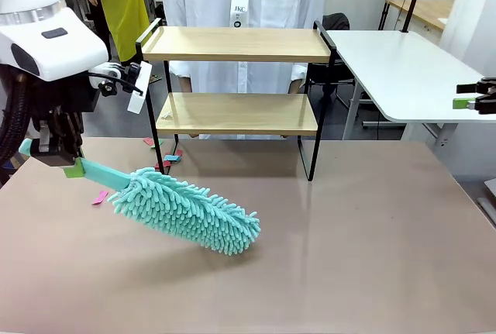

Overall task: Clean the shelf.
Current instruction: Hand the Duster back to the human.

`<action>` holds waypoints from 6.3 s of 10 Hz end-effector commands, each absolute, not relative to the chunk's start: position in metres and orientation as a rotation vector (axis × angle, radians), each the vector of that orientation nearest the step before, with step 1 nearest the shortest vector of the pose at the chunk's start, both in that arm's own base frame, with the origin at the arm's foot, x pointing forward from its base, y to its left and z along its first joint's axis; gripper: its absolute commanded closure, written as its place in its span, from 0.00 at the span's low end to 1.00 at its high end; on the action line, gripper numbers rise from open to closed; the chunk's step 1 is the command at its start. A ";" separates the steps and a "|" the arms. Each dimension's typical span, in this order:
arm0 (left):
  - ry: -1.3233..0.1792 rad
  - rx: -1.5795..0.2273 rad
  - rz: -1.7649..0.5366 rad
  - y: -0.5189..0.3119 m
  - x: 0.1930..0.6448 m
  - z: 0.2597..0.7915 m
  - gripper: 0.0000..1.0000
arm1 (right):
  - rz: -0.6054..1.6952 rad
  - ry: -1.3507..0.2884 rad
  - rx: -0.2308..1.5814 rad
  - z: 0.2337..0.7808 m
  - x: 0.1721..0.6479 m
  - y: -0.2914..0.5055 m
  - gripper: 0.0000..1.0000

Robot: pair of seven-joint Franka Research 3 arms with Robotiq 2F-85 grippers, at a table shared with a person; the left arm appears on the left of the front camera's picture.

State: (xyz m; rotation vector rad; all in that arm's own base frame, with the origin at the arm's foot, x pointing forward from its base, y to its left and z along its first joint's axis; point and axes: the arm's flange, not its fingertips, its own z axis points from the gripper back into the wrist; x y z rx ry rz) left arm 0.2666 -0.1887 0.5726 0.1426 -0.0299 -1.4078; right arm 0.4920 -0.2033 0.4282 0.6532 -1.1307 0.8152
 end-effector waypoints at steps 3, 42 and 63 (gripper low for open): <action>-0.030 0.142 -1.395 -0.190 0.265 0.576 0.87 | 0.819 -1.135 0.649 0.431 0.492 -0.202 0.00; -0.757 -0.313 -1.534 -0.185 0.339 0.495 0.87 | 1.230 -1.033 1.176 0.388 0.402 0.078 0.00; -0.760 -0.330 -1.544 -0.181 0.338 0.493 0.30 | 1.262 -1.008 1.225 0.370 0.403 0.095 1.00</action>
